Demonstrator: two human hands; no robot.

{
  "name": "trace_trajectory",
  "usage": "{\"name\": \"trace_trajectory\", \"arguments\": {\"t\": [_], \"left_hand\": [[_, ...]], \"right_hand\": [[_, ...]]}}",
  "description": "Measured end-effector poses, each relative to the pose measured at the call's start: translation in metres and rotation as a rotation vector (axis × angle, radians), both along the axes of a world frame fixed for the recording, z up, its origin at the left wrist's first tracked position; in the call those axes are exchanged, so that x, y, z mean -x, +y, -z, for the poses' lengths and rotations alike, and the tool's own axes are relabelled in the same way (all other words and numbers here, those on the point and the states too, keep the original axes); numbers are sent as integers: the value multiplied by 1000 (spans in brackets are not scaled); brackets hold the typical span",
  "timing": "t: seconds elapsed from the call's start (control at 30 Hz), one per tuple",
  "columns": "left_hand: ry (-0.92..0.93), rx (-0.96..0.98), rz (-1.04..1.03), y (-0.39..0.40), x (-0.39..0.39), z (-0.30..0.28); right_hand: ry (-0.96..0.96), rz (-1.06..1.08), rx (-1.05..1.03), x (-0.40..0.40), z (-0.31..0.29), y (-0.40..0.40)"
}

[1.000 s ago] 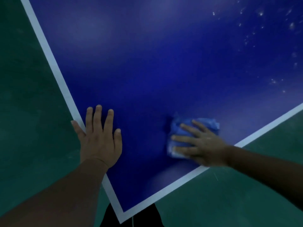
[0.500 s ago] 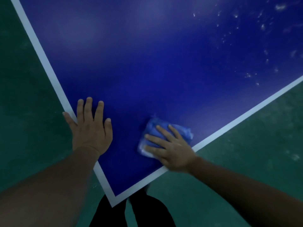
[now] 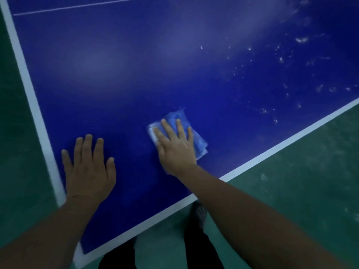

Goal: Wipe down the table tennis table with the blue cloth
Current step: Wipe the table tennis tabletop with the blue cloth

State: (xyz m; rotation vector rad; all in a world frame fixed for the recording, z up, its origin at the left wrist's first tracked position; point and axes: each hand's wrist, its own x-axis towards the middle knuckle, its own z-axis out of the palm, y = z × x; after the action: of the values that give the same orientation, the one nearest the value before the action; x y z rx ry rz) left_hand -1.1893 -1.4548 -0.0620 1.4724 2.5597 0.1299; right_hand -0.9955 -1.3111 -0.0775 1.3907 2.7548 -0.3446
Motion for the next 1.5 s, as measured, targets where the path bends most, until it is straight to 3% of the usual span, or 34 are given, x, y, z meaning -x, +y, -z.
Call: {"name": "trace_trajectory", "arguments": {"t": [0.13,0.23,0.33,0.43,0.5,0.6,0.7,0.73,0.8,0.87,1.0,1.13,1.2,1.3,1.37,1.43,1.5], "left_hand": [[-92,-101,-33,45,-105,-2],[-138,-121,25,80,-174,1],[-126,-94,86,95,-213,8],[-74,-60,129,95,-223,15],[-56,-50,136,96,-223,18],[-63,-36,115,98,-223,16],[-67,-45,100,99,-225,15],[-63,-52,97,98,-225,15],[-59,-60,95,99,-224,15],[-63,-55,95,100,-224,16],[-56,-49,102,100,-224,17],[-54,-21,103,101,-224,17],[-47,-10,103,101,-225,16],[-38,-11,98,102,-225,16],[-29,-3,97,102,-226,16],[-17,2,93,102,-226,16],[-17,-6,95,102,-226,17]], "right_hand": [[73,-11,6,-26,5,79],[-39,264,-36,-91,3,170],[-70,638,16,-206,-5,234],[-71,917,58,-289,-12,249],[-55,980,53,-285,-10,244],[-14,738,-8,-217,-4,204],[45,141,-59,-151,7,109],[53,-27,-34,-148,8,77],[40,-151,15,-179,9,58],[-24,-69,-23,-230,10,87],[-163,477,-18,-326,-6,186],[-45,882,40,-313,-12,232],[-50,732,9,-268,-8,217],[-32,-36,-27,-213,1,149],[-42,-348,-13,-222,2,141],[-81,-178,-50,-248,2,179],[-105,237,-73,-282,1,224]]}}
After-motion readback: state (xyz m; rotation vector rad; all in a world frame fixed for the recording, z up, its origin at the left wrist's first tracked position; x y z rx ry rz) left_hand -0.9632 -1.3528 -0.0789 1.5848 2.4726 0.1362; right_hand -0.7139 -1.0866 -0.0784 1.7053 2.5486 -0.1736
